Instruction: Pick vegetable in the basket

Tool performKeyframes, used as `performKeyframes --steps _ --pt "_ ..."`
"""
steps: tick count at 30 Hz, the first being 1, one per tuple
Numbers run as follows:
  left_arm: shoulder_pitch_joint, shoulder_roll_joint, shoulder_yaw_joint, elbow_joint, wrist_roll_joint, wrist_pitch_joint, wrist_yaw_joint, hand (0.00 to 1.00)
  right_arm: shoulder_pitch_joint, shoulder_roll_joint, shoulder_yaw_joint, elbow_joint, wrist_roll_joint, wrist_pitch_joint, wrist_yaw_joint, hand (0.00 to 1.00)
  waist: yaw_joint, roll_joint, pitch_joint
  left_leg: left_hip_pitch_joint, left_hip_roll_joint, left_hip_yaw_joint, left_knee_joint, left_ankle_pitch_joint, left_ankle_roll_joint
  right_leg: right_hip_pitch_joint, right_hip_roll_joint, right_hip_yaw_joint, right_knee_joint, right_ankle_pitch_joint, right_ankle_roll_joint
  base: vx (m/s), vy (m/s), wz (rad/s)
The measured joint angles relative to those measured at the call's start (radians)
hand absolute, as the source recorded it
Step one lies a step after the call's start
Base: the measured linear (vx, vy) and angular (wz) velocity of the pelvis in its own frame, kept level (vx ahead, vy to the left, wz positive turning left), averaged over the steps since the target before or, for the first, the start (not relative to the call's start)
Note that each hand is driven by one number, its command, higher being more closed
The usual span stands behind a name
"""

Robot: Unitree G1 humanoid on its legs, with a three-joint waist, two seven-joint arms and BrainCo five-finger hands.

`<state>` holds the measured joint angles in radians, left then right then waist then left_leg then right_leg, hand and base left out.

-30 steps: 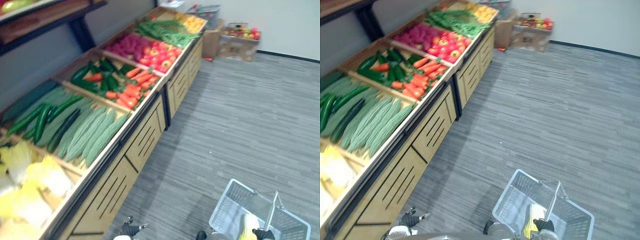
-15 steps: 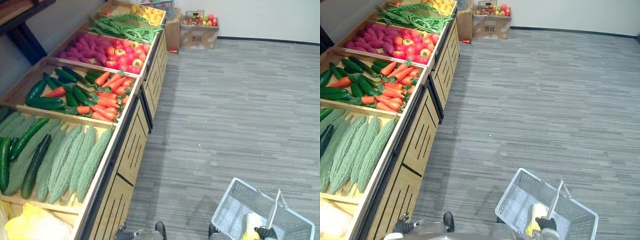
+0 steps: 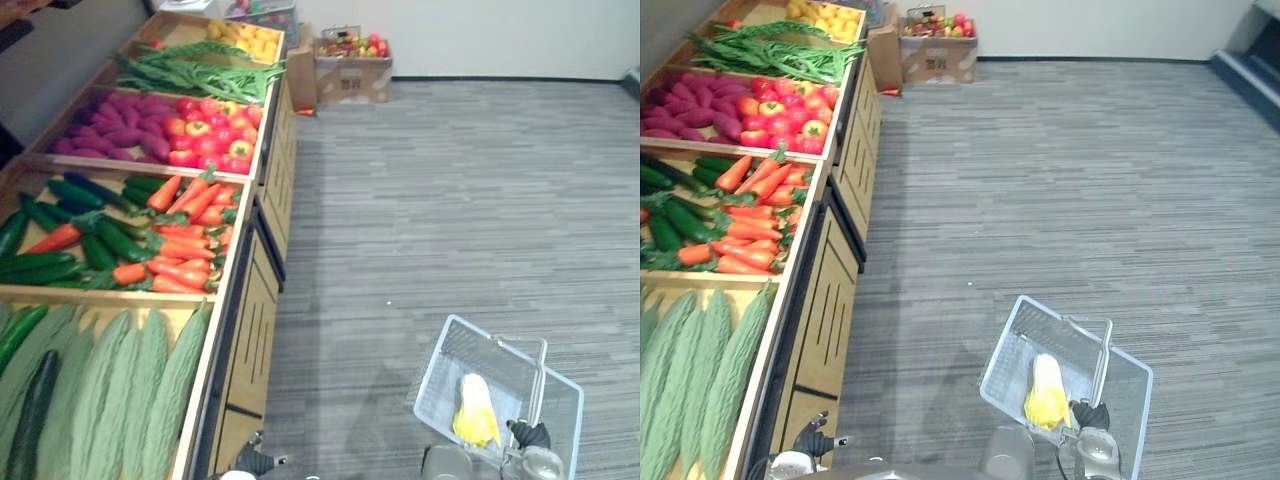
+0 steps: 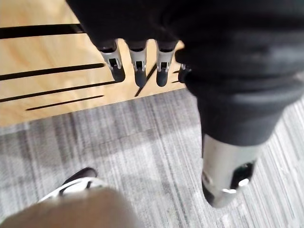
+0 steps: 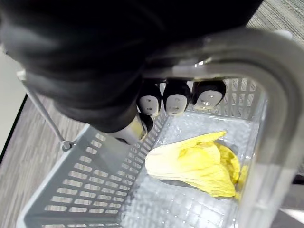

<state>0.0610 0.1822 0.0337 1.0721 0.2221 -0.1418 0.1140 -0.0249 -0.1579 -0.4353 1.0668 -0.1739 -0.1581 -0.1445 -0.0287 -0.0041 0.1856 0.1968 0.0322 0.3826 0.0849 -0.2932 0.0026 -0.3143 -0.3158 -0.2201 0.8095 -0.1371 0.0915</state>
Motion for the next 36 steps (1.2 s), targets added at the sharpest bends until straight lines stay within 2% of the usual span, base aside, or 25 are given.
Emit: performKeyframes --steps 2,4,5,6,7,8,9,10,11,12,13,15,17,18,19,21,24,26,28,29,30,31,32,34,36 --pt "-0.031 0.011 0.000 -0.008 0.002 0.000 0.004 0.00 -0.006 0.000 0.013 -0.001 0.000 -0.002 0.000 1.00 0.000 0.009 0.010 0.006 0.025 0.022 -0.007 0.000 -0.003 -0.048 0.020 -0.090 -0.055 -0.024 -0.011 0.18 -0.061 -0.15" --pt "-0.061 0.012 0.000 -0.026 0.021 -0.001 0.010 0.00 -0.016 0.002 0.014 -0.004 0.000 -0.003 0.001 1.00 -0.003 0.021 0.039 0.024 0.054 0.033 -0.009 0.002 -0.020 -0.052 0.051 -0.128 -0.219 -0.009 -0.002 0.23 -0.116 -0.07" --pt "-0.073 0.013 -0.005 -0.041 0.028 -0.002 0.014 0.00 -0.017 0.007 0.013 -0.003 0.004 0.000 0.001 1.00 -0.003 0.019 0.049 0.036 0.065 0.043 -0.010 0.001 -0.044 -0.051 0.058 -0.127 -0.347 0.022 0.008 0.22 -0.131 0.00" --pt "-0.079 0.014 -0.008 -0.046 0.032 -0.002 0.018 0.00 -0.017 0.014 0.012 -0.003 0.011 0.002 0.000 1.00 -0.003 0.014 0.052 0.043 0.068 0.042 -0.011 -0.001 -0.055 -0.051 0.058 -0.125 -0.415 0.057 0.009 0.32 -0.216 -0.03" --pt "-0.088 0.019 -0.008 -0.048 0.037 -0.002 0.025 0.00 -0.017 0.027 0.011 -0.003 0.022 0.006 -0.001 1.00 -0.002 -0.004 0.054 0.060 0.066 0.044 -0.013 -0.004 -0.082 -0.046 0.058 -0.115 -0.542 0.138 0.003 0.35 -0.271 -0.10" --pt "-0.101 0.010 -0.008 -0.045 0.037 -0.001 0.036 0.00 -0.022 0.026 0.011 -0.002 0.025 0.007 0.000 1.00 -0.002 0.000 0.065 0.086 0.086 0.043 -0.014 -0.012 -0.114 -0.034 0.081 -0.112 -0.557 0.250 -0.039 0.36 -0.282 -0.21" --pt "-0.109 0.002 -0.013 -0.044 0.038 -0.001 0.037 0.00 -0.031 0.022 0.008 -0.004 0.026 0.009 -0.001 1.00 -0.003 0.022 0.072 0.088 0.107 0.046 -0.014 -0.004 -0.134 -0.035 0.099 -0.116 -0.536 0.239 -0.042 0.40 -0.350 -0.31" --pt "-0.122 -0.004 -0.023 -0.044 0.037 -0.002 0.038 0.00 -0.035 0.017 0.001 -0.012 0.026 0.005 -0.002 1.00 -0.005 0.026 0.074 0.089 0.117 0.038 -0.013 0.038 -0.174 -0.082 0.103 -0.098 -0.433 0.156 -0.059 0.33 -0.304 -0.29" --pt "-0.128 -0.005 -0.028 -0.044 0.037 -0.002 0.038 0.00 -0.037 0.016 -0.012 -0.012 0.026 0.006 -0.001 1.00 -0.009 0.026 0.074 0.092 0.120 0.036 -0.012 0.050 -0.180 -0.095 0.100 -0.097 -0.387 0.121 -0.065 0.39 -0.362 -0.15" --pt "-0.134 -0.008 -0.028 -0.045 0.037 -0.003 0.039 0.00 -0.037 0.017 -0.035 -0.009 0.026 0.011 -0.002 1.00 -0.024 0.029 0.072 0.106 0.132 0.019 -0.001 0.069 -0.192 -0.102 0.098 -0.104 -0.318 0.053 -0.072 0.26 -0.237 0.05" --pt "-0.135 -0.009 -0.028 -0.048 0.037 -0.003 0.039 0.00 -0.033 0.016 -0.038 -0.008 0.026 0.015 -0.002 1.00 -0.030 0.031 0.070 0.105 0.142 0.010 0.016 0.078 -0.201 -0.102 0.098 -0.108 -0.293 0.025 -0.075 0.35 -0.274 0.07" --pt "-0.134 -0.027 -0.027 -0.055 0.035 -0.007 0.039 0.00 -0.021 0.012 -0.040 -0.005 0.025 0.016 -0.001 1.00 -0.047 0.030 0.068 0.063 0.179 -0.036 0.130 0.121 -0.220 -0.081 0.101 -0.128 -0.265 -0.037 -0.088 0.39 -0.290 0.15" --pt "-0.126 -0.048 -0.027 -0.053 0.034 -0.008 0.037 0.00 -0.018 0.009 -0.051 0.015 0.025 0.025 -0.001 1.00 -0.048 0.031 0.067 -0.040 0.232 -0.105 0.339 0.236 -0.232 -0.010 0.114 -0.165 -0.304 -0.072 -0.103 0.36 -0.274 0.35" --pt "-0.120 -0.052 -0.026 -0.052 0.034 -0.007 0.036 0.00 -0.016 0.010 -0.051 0.018 0.026 0.027 -0.001 1.00 -0.048 0.031 0.067 -0.073 0.246 -0.122 0.404 0.284 -0.226 0.014 0.119 -0.174 -0.320 -0.079 -0.102 0.31 -0.210 0.36" --pt "-0.101 -0.057 -0.025 -0.052 0.034 -0.007 0.035 0.00 -0.013 0.008 -0.043 0.022 0.026 0.029 -0.002 1.00 -0.046 0.030 0.067 -0.142 0.279 -0.141 0.550 0.350 -0.222 0.067 0.127 -0.189 -0.356 -0.089 -0.107 0.30 -0.180 0.22" --pt "-0.069 -0.070 -0.016 -0.037 0.034 -0.006 0.032 0.00 -0.014 -0.004 -0.030 0.031 0.026 0.029 -0.003 1.00 -0.026 0.031 0.067 -0.253 0.311 -0.138 0.764 0.284 -0.233 0.155 0.142 -0.201 -0.421 -0.091 -0.109 0.34 -0.157 0.11" --pt "-0.057 -0.087 0.043 -0.055 0.027 -0.011 0.027 0.00 0.009 0.001 -0.029 0.029 0.026 0.043 -0.008 1.00 0.010 0.023 0.068 -0.348 0.304 -0.087 0.780 0.195 -0.198 0.274 0.142 -0.228 -0.496 -0.088 -0.104 0.28 -0.014 0.27" --pt "-0.054 -0.105 0.077 -0.068 0.026 -0.016 0.026 0.00 0.008 0.002 -0.029 0.014 0.026 0.045 -0.009 1.00 0.024 0.031 0.062 -0.409 0.295 -0.020 0.658 0.161 -0.156 0.315 0.128 -0.239 -0.516 -0.084 -0.096 0.21 0.120 0.04" --pt "-0.054 -0.115 0.092 -0.077 0.028 -0.023 0.025 0.00 0.009 0.017 -0.028 -0.016 0.026 0.044 -0.011 1.00 0.034 0.031 0.062 -0.430 0.258 0.025 0.438 0.188 -0.111 0.331 0.102 -0.243 -0.520 -0.078 -0.076 0.23 0.230 -0.06" --pt "-0.048 -0.129 0.097 -0.076 0.031 -0.022 0.025 0.00 0.025 0.020 -0.020 -0.050 0.026 0.043 -0.012 1.00 0.036 0.047 0.051 -0.437 0.217 0.027 0.220 0.324 -0.061 0.351 0.091 -0.247 -0.531 -0.086 -0.022 0.25 0.276 -0.01" --pt "-0.041 -0.140 0.102 -0.076 0.034 -0.022 0.025 0.00 0.029 0.016 -0.014 -0.062 0.026 0.044 -0.012 1.00 0.036 0.062 0.041 -0.439 0.204 0.020 0.145 0.412 -0.046 0.355 0.094 -0.246 -0.530 -0.095 0.001 0.27 0.309 0.12" --pt "-0.036 -0.143 0.107 -0.072 0.039 -0.022 0.025 0.00 0.037 0.025 -0.006 -0.069 0.026 0.046 -0.016 1.00 0.034 0.065 0.022 -0.427 0.183 0.023 0.104 0.385 -0.028 0.359 0.084 -0.241 -0.528 -0.109 0.033 0.25 0.276 0.37" --pt "-0.035 -0.142 0.109 -0.073 0.040 -0.020 0.024 0.00 0.048 0.043 0.024 -0.071 0.025 0.045 -0.018 1.00 0.031 0.037 0.009 -0.427 0.143 0.015 0.070 0.384 -0.029 0.359 0.060 -0.237 -0.552 -0.101 0.045 0.23 0.233 0.40" --pt "-0.039 -0.130 0.125 -0.085 0.038 -0.020 0.020 0.00 0.041 0.080 0.058 -0.074 0.025 0.045 -0.018 1.00 0.053 0.005 -0.004 -0.450 0.127 0.013 0.093 0.360 -0.024 0.380 0.051 -0.236 -0.612 -0.082 0.069 0.20 0.138 0.21" --pt "-0.034 -0.124 0.131 -0.085 0.038 -0.020 0.020 0.00 0.010 0.099 0.076 -0.078 0.025 0.044 -0.018 1.00 0.066 0.010 -0.008 -0.454 0.141 0.016 0.156 0.308 -0.027 0.410 0.057 -0.227 -0.646 -0.064 0.079 0.11 0.067 -0.14"
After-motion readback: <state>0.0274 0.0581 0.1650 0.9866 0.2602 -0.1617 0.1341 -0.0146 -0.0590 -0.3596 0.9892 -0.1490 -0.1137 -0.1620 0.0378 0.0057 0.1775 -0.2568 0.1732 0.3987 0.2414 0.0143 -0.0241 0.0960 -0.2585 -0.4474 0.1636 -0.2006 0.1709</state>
